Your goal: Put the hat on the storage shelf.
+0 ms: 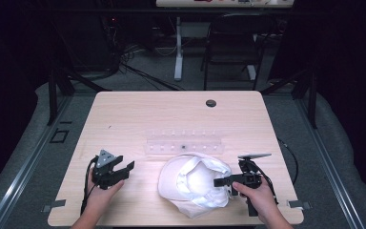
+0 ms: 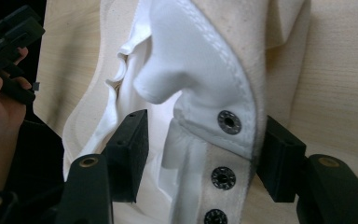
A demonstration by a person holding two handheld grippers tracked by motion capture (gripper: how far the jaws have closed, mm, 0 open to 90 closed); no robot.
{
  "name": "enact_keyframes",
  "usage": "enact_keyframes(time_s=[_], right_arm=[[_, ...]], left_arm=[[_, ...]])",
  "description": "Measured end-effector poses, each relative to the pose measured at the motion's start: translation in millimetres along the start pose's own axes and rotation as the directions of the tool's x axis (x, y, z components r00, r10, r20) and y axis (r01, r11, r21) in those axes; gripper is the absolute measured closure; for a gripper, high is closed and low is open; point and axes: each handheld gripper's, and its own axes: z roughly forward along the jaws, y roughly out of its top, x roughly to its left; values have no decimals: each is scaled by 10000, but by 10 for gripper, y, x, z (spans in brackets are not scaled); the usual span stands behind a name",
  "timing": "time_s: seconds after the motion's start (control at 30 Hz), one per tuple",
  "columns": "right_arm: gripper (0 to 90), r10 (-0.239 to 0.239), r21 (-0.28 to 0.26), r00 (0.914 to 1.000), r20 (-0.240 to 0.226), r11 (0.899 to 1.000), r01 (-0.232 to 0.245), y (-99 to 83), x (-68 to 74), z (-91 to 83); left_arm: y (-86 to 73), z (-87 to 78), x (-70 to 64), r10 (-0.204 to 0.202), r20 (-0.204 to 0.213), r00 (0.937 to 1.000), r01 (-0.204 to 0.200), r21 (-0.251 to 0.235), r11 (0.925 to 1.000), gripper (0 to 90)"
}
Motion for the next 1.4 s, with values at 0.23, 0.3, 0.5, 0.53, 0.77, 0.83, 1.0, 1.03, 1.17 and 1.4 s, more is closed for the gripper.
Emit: enact_keyframes(time_s=[0.23,0.3,0.5,0.53,0.77,0.83,1.0,1.03,1.17,1.4], right_arm=[[423,-114,-72,9996,-251,9999,112,36,84,-83],[429,23,-227,9996,-275,9997,-29,47,116,-103],[465,-51,-67,9989,-465,10000,48,103,161,-173],[474,31,-55,9989,-469,10000,-34,110,176,-182],[566,760,152,9938,-816,9971,-750,167,172,-211],[602,858,156,9934,-759,9963,-848,176,168,-211],[651,938,185,9933,-674,9955,-928,187,151,-212],[665,938,227,9935,-642,9954,-926,190,146,-214],[676,1028,227,9925,-654,9946,-1016,198,146,-226],[683,1014,291,9915,-820,9946,-993,213,153,-246]], left_arm=[[0,3,-1,10,-5,10000,-10,16,10000,454],[0,4,-3,15,-23,10000,-15,22,10000,454],[1,1,-5,28,-55,10000,-28,-21,10000,454],[1,1,-6,30,-68,10000,-30,-22,10000,455],[-1,4,-12,57,-83,9999,-57,-29,10000,454],[-1,5,-13,70,-87,9999,-70,-20,10000,454],[-1,8,-17,81,-84,9999,-81,-8,10000,454],[0,5,-18,122,-96,9999,-121,18,9999,454],[1,8,-26,199,-105,9997,-199,31,9998,454],[0,12,-35,199,-112,9997,-198,24,9998,455]])
